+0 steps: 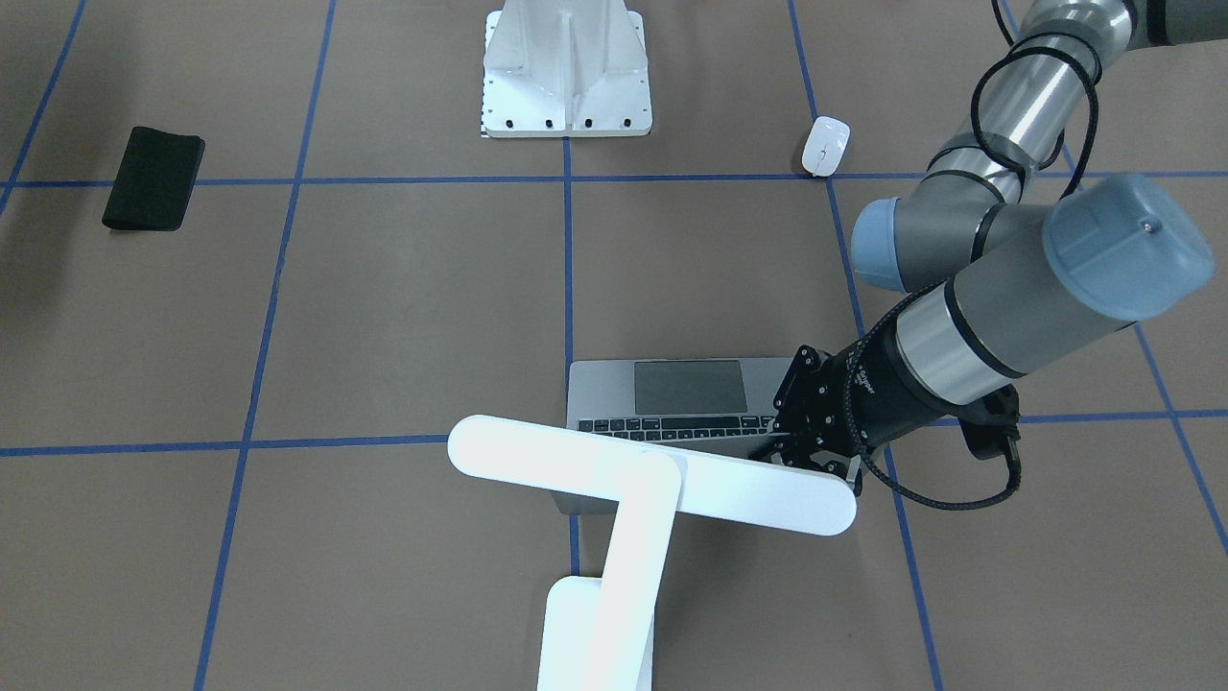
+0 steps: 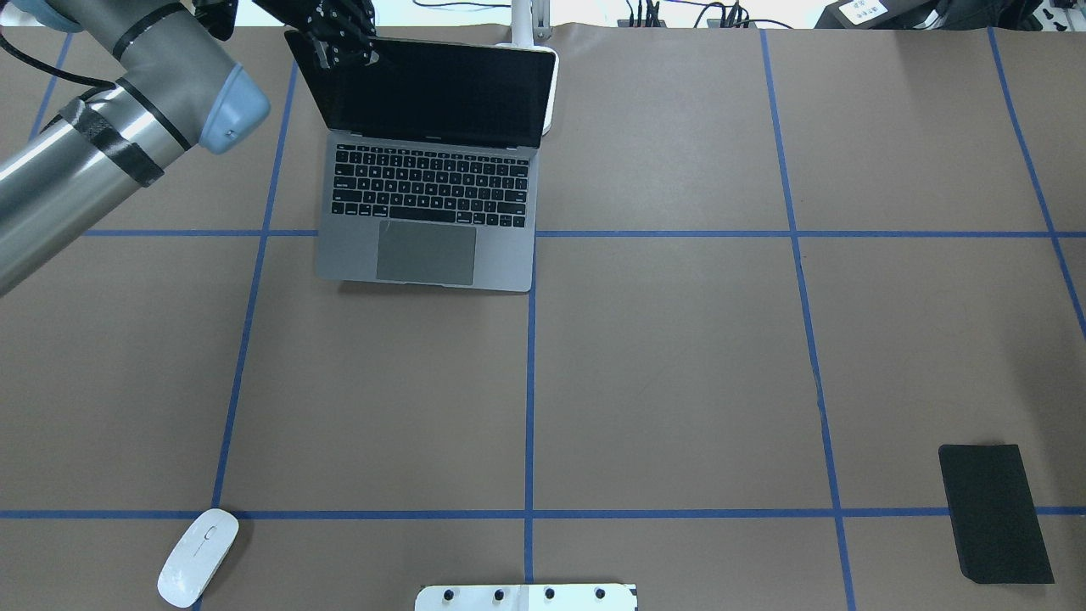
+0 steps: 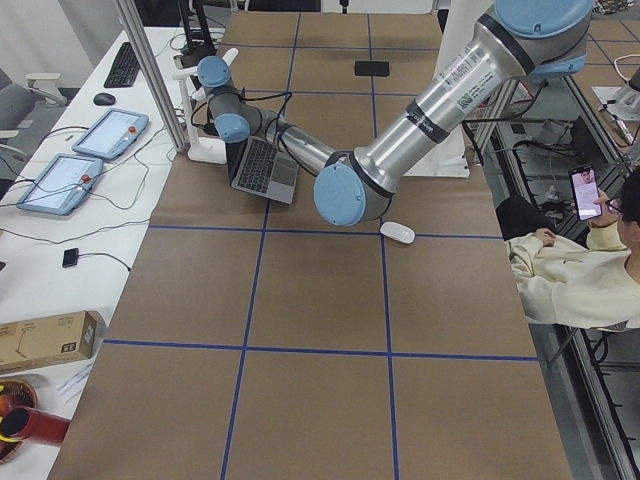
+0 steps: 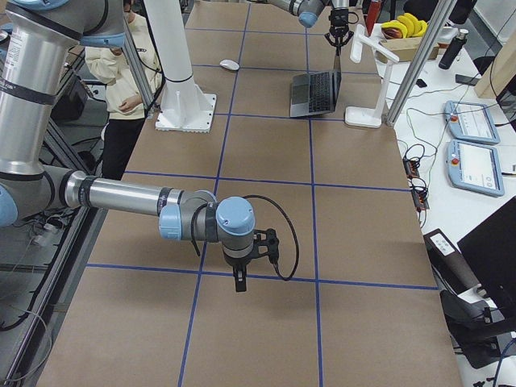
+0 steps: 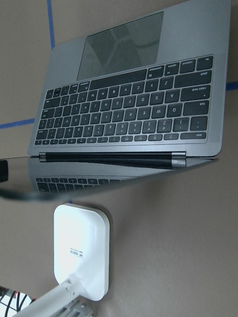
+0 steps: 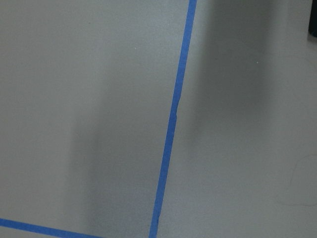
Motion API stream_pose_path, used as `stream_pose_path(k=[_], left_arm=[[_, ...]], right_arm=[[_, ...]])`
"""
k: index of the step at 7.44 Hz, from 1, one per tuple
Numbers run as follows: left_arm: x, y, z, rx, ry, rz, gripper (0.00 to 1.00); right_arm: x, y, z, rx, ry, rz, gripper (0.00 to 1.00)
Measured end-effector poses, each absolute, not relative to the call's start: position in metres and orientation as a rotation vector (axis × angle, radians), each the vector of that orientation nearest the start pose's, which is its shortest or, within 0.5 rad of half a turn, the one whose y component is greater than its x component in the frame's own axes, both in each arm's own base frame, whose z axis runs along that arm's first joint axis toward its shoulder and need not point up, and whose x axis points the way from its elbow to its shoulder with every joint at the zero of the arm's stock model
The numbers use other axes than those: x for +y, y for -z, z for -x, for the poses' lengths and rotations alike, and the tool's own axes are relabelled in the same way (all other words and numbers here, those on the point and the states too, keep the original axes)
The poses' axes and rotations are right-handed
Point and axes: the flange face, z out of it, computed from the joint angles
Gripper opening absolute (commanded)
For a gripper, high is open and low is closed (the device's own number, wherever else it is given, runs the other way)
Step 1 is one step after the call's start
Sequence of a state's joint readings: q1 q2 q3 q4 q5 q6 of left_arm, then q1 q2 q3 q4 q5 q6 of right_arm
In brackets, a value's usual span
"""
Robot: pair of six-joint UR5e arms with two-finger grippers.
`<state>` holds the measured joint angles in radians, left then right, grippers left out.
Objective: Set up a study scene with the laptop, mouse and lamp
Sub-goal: 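Push the laptop lid with the left gripper to set its angle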
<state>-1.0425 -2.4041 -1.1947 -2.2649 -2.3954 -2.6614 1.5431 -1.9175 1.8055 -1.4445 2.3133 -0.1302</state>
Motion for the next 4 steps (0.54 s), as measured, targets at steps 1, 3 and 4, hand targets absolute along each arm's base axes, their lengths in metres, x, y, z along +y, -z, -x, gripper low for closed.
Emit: stream_pose_path(k=[1, 3, 4], left_arm=[[-0.698, -0.214, -0.346, 1.186, 1.356, 0.796, 0.0], [-0.694, -0.213, -0.37, 1.239, 1.35, 0.762, 0.0], [-0.686, -0.213, -0.385, 1.26, 1.299, 0.742, 0.0]], right_arm=[[-0.348, -0.68, -0.056, -0.742, 0.157, -0.05, 1.0], [-0.348, -0.683, -0.056, -0.742, 0.158, -0.045, 1.0], [-0.348, -0.684, -0.056, -0.742, 0.158, -0.044, 1.0]])
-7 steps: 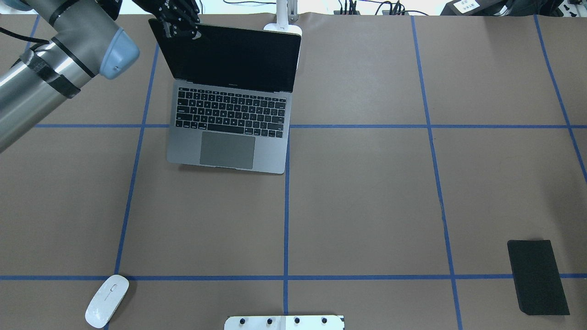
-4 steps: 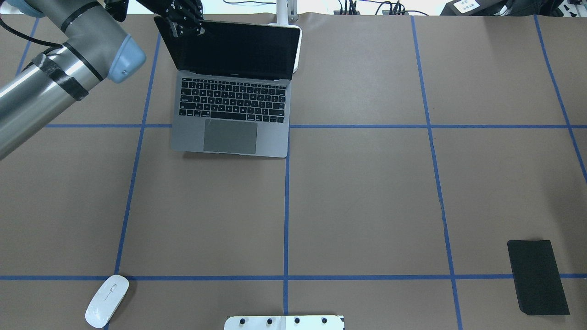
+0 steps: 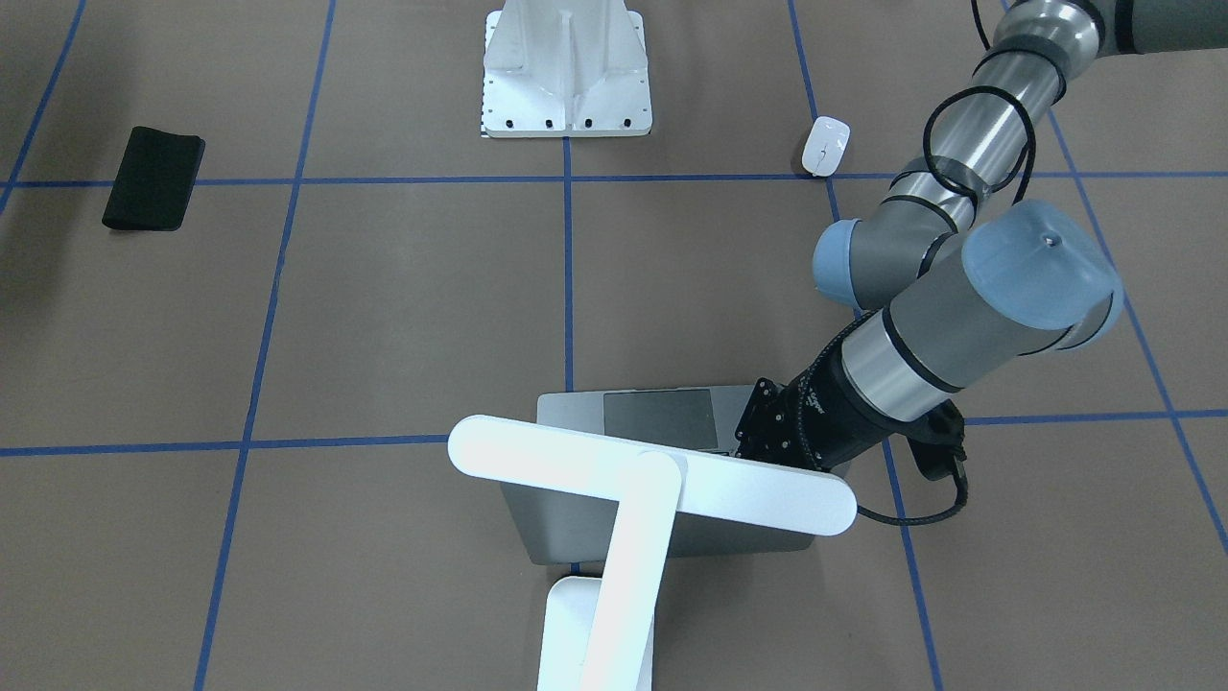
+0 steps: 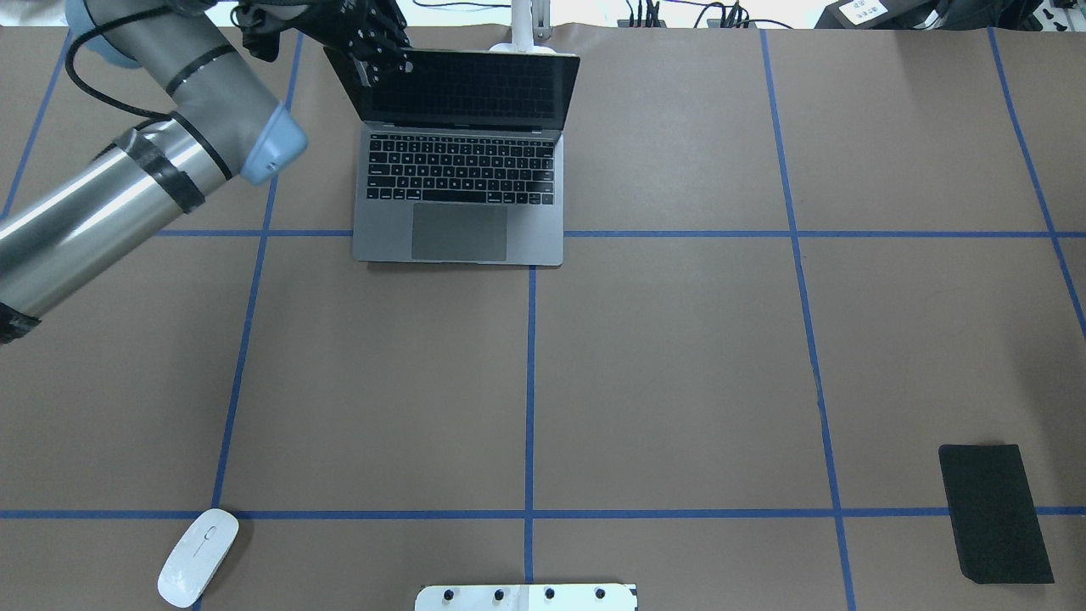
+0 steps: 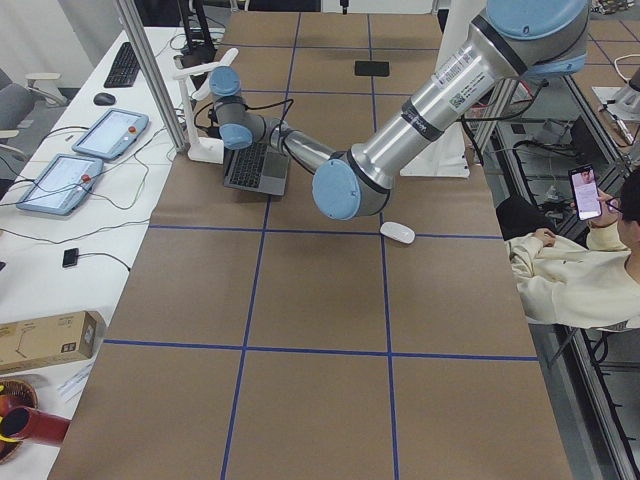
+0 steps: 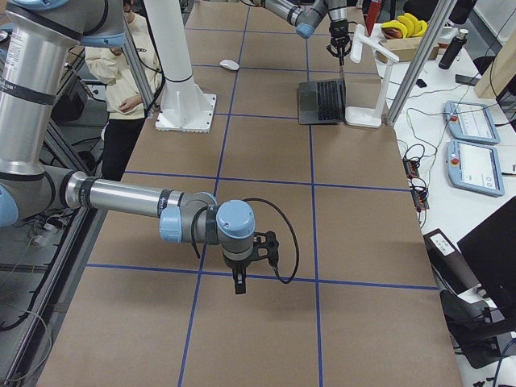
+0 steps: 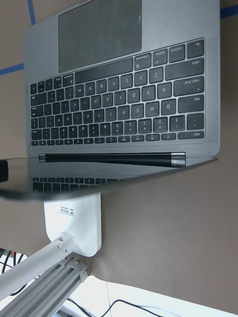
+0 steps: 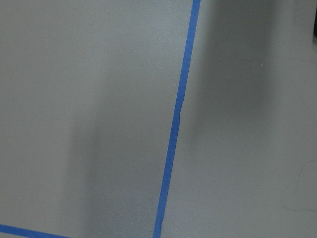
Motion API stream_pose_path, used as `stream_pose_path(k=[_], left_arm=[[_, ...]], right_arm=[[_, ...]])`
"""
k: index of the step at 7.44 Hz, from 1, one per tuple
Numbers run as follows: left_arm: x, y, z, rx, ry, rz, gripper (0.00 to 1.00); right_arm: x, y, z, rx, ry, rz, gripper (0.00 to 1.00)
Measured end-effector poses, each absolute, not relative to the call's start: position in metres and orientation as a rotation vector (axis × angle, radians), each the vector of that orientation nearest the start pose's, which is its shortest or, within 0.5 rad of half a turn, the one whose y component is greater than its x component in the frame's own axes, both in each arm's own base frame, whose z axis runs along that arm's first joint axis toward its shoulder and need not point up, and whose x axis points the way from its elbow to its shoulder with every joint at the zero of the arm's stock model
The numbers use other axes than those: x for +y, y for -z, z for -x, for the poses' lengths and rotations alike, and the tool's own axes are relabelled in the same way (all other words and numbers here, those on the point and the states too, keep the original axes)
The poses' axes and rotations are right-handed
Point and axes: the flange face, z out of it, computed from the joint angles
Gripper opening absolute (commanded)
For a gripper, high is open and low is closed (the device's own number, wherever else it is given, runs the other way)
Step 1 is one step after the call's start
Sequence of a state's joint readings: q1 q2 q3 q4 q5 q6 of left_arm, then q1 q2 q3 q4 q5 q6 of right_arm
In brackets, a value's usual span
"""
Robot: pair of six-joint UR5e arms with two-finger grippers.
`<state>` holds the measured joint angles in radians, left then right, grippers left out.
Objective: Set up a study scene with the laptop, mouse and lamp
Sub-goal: 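Push the laptop lid with the left gripper to set its angle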
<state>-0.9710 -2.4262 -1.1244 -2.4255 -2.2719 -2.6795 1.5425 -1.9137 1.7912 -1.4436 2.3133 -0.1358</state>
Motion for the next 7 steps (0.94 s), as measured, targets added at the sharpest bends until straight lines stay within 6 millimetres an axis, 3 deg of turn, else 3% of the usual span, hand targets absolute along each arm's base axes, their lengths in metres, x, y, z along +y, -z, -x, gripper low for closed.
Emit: stream_pose_path(k=[2, 6, 7], left_arm=[[-0.673, -0.22, -0.403, 1.273, 1.216, 0.703, 0.0], [-0.683, -0.251, -0.378, 1.269, 1.211, 0.644, 0.0], [-0.685, -0.254, -0.377, 1.266, 1.213, 0.636, 0.1]], right_arm=[[-0.349, -0.684, -0.056, -0.742, 0.158, -0.044, 1.0], [-0.35, -0.683, -0.056, -0.742, 0.159, -0.046, 1.0], [-0.35, -0.683, -0.056, -0.742, 0.159, -0.046, 1.0]])
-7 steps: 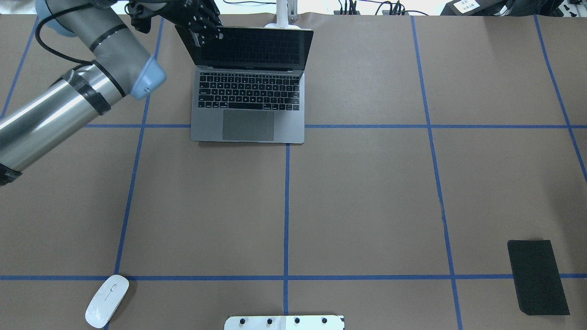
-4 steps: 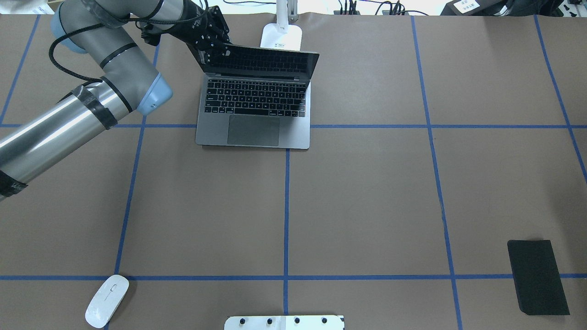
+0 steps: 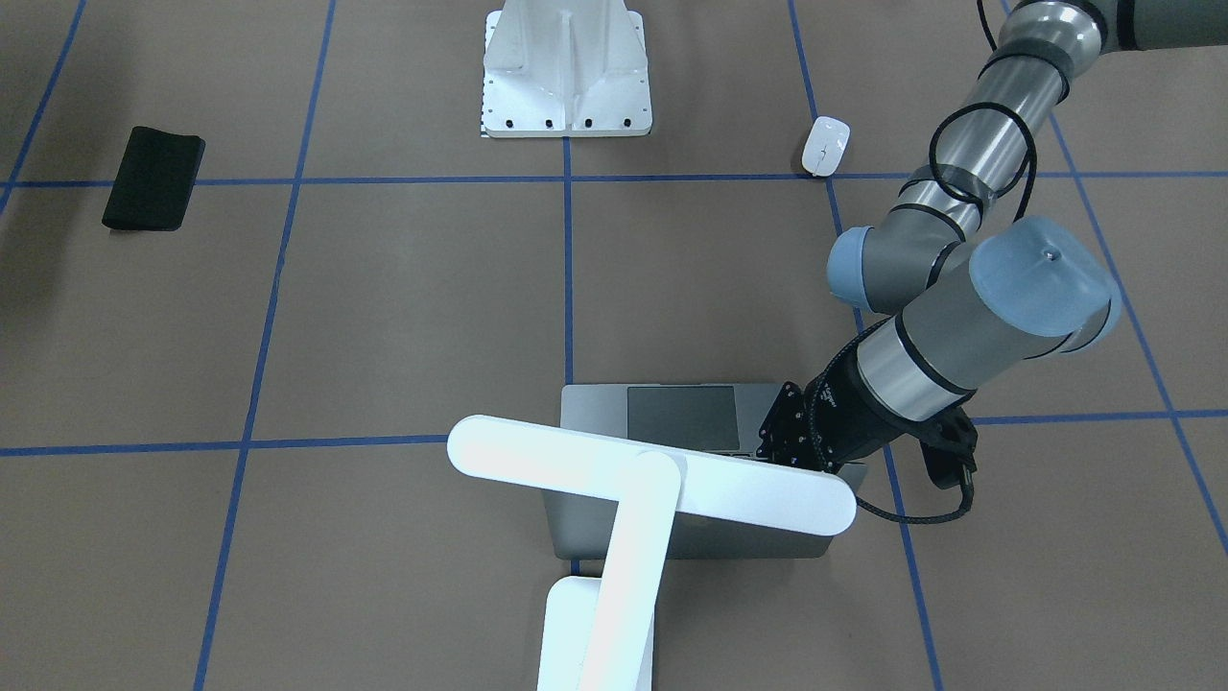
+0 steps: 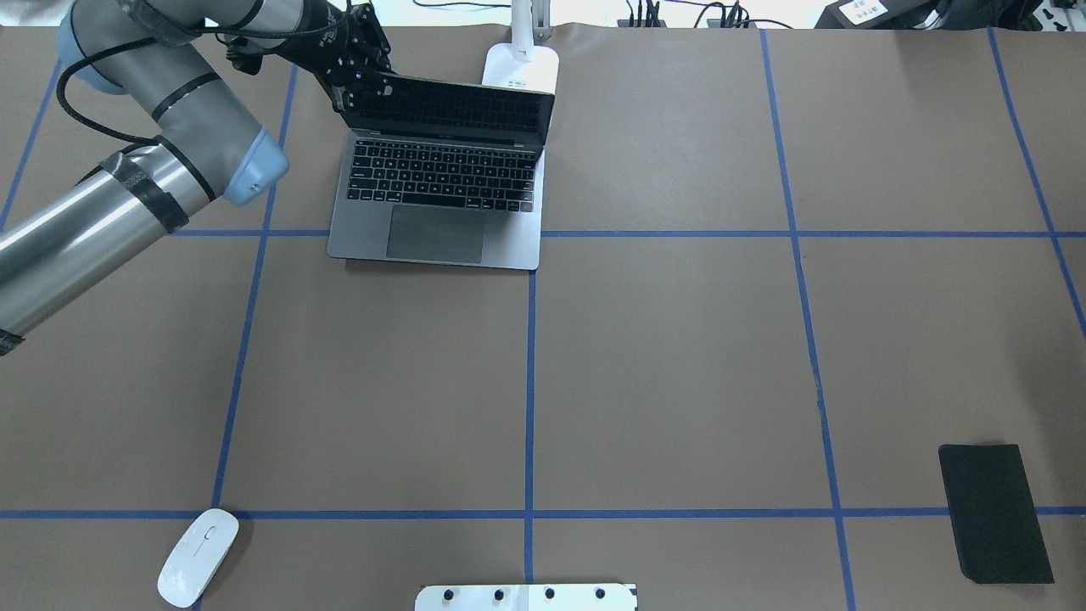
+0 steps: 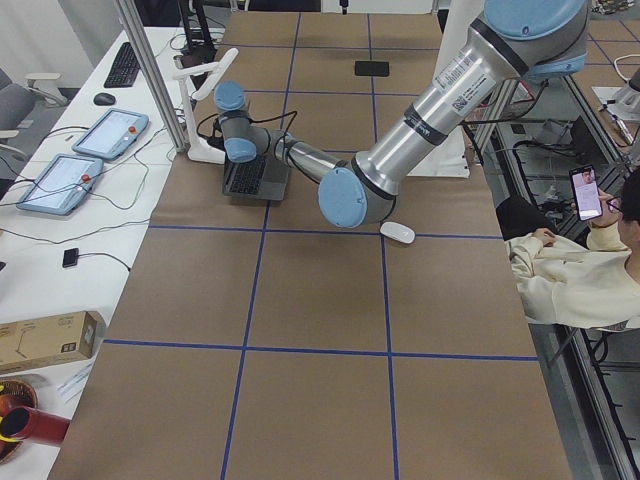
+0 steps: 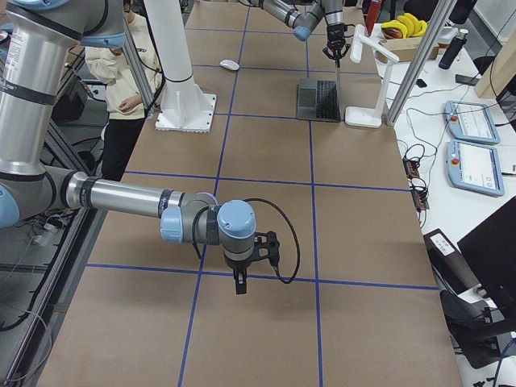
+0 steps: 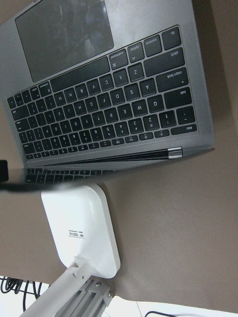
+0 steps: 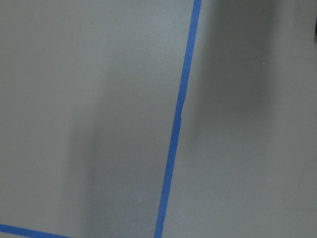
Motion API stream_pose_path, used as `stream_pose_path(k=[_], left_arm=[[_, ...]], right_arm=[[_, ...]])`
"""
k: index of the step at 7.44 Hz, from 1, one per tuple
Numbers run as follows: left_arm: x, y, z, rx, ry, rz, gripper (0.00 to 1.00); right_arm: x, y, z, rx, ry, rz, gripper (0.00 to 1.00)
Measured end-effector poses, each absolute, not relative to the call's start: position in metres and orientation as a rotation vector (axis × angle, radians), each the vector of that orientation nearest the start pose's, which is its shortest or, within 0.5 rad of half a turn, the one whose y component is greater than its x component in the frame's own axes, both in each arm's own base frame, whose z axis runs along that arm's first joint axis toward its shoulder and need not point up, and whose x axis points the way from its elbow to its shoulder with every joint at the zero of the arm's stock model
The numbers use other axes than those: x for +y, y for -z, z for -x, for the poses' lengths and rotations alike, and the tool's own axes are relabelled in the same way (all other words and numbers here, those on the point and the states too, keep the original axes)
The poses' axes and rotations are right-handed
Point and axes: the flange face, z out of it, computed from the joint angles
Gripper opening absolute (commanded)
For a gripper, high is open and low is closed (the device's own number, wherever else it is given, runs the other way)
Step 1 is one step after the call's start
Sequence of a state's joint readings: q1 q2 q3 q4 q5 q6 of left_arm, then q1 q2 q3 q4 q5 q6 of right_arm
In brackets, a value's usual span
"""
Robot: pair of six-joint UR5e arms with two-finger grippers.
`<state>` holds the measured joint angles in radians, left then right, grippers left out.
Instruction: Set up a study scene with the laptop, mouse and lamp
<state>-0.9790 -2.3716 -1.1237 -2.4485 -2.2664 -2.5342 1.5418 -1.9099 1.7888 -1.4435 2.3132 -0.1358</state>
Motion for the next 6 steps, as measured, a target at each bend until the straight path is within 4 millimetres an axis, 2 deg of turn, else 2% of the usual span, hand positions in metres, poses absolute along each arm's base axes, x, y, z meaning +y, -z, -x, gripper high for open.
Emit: stream_pose_path(k=[1, 2, 3, 5, 6], left_arm=[[-0.686, -0.255, -0.376, 1.269, 1.219, 0.624, 0.32], [-0.687, -0.254, -0.377, 1.274, 1.227, 0.608, 0.87], [-0.688, -0.253, -0.376, 1.279, 1.232, 0.599, 1.0], [-0.689, -0.249, -0.369, 1.294, 1.226, 0.586, 1.0], [-0.688, -0.246, -0.355, 1.31, 1.212, 0.578, 1.0]], right_arm=[[-0.35, -0.683, -0.056, -0.742, 0.159, -0.046, 1.0], [-0.35, -0.683, -0.056, -0.742, 0.158, -0.045, 1.0], [-0.35, -0.684, -0.056, -0.742, 0.157, -0.044, 1.0], [-0.35, -0.684, -0.055, -0.753, 0.155, -0.041, 1.0], [-0.35, -0.683, -0.054, -0.762, 0.156, -0.043, 1.0]])
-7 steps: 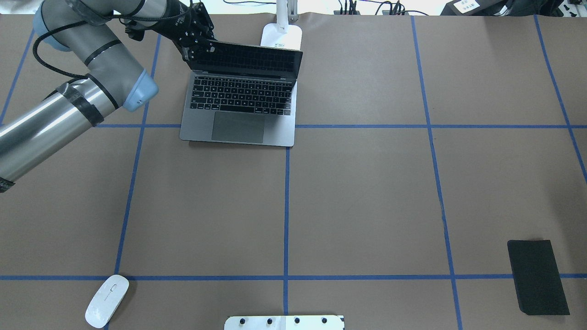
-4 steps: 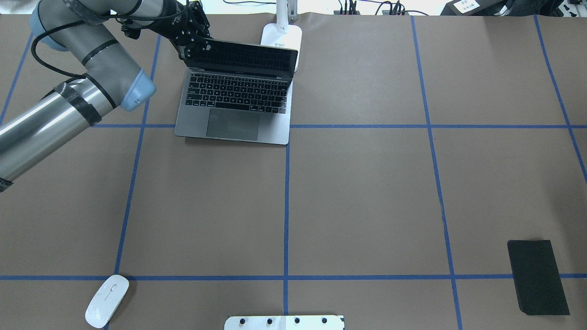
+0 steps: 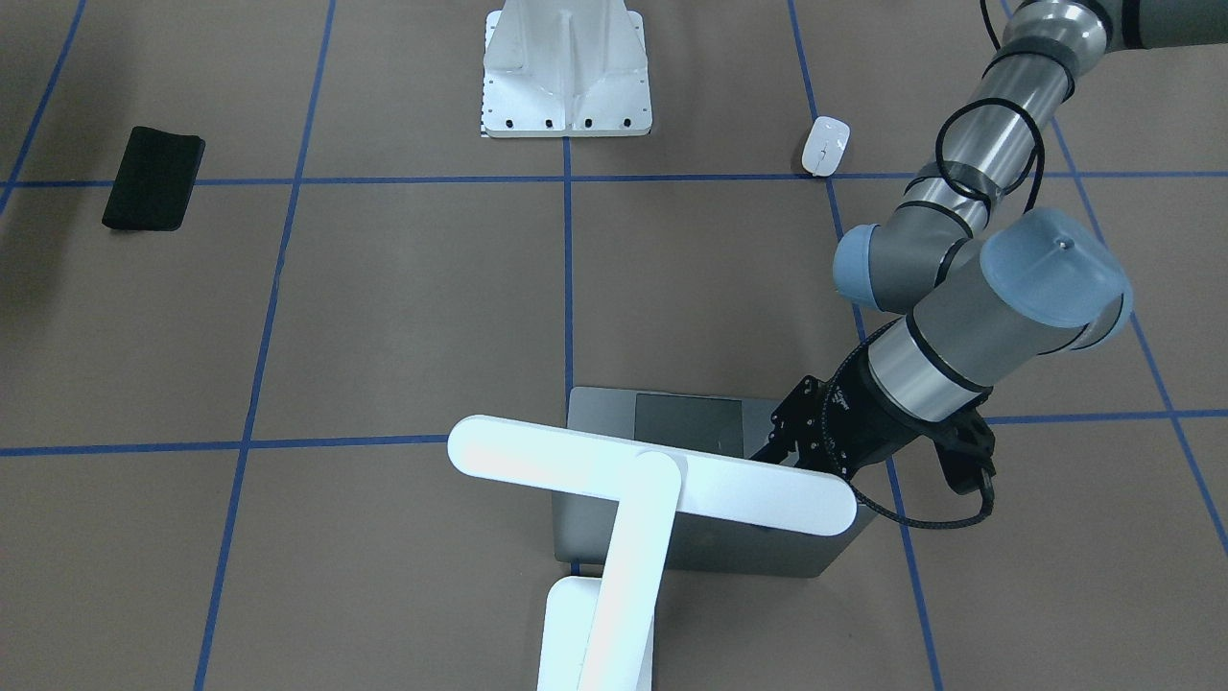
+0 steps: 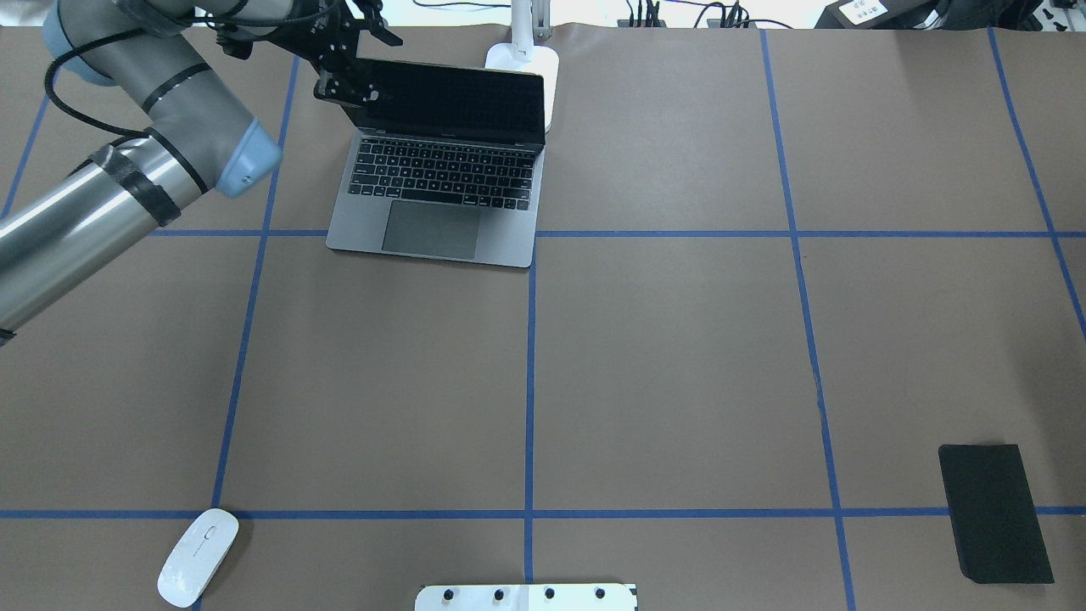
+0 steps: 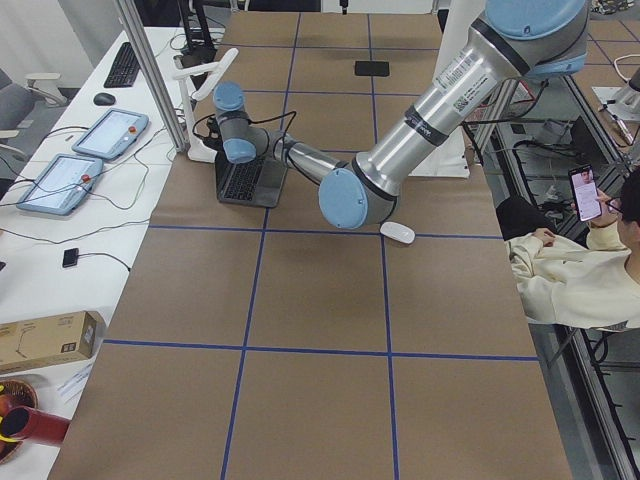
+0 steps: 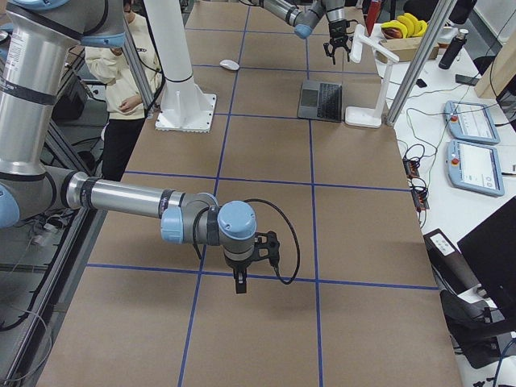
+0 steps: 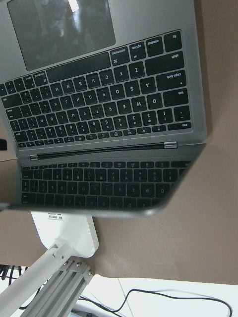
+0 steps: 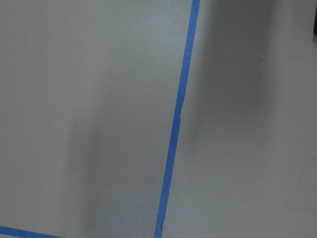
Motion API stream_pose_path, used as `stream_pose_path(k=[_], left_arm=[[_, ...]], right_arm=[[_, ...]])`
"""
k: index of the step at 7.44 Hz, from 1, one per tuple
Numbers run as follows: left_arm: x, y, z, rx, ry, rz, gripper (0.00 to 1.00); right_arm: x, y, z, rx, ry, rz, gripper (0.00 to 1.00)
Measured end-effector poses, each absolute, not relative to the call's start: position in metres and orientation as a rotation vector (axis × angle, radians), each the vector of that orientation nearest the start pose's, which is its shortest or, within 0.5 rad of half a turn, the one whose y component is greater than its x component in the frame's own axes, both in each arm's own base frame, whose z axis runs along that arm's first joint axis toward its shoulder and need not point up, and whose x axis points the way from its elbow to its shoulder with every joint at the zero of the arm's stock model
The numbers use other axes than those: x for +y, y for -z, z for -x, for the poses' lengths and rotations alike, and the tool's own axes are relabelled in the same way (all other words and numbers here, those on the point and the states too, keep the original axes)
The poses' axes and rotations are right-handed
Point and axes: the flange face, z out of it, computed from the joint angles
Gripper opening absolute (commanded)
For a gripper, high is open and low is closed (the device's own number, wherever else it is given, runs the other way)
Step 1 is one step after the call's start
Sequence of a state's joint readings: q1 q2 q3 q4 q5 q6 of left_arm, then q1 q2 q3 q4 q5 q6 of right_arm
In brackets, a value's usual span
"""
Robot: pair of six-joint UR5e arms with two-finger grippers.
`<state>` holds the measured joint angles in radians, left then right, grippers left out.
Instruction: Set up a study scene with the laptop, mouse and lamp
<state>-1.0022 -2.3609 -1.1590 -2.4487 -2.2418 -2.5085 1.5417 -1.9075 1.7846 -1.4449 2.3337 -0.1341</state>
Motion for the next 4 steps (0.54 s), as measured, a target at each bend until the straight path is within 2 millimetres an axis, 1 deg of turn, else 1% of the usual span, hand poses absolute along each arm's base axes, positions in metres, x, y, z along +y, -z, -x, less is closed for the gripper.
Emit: stream_pose_path(k=[1, 2, 3, 4], left_arm=[[-0.684, -0.248, -0.328, 1.331, 1.176, 0.561, 1.0], [-0.679, -0.259, -0.287, 1.351, 1.125, 0.526, 1.0], [-0.677, -0.274, -0.236, 1.367, 1.074, 0.481, 1.0], [-0.674, -0.286, -0.195, 1.381, 1.025, 0.422, 1.0]], right_arm=[[-0.351, -0.683, -0.054, -0.769, 0.155, -0.045, 1.0], [-0.351, -0.683, -0.053, -0.775, 0.148, -0.043, 1.0], [-0.35, -0.687, -0.054, -0.78, 0.14, -0.035, 1.0], [-0.348, -0.696, -0.053, -0.789, 0.133, -0.02, 1.0]])
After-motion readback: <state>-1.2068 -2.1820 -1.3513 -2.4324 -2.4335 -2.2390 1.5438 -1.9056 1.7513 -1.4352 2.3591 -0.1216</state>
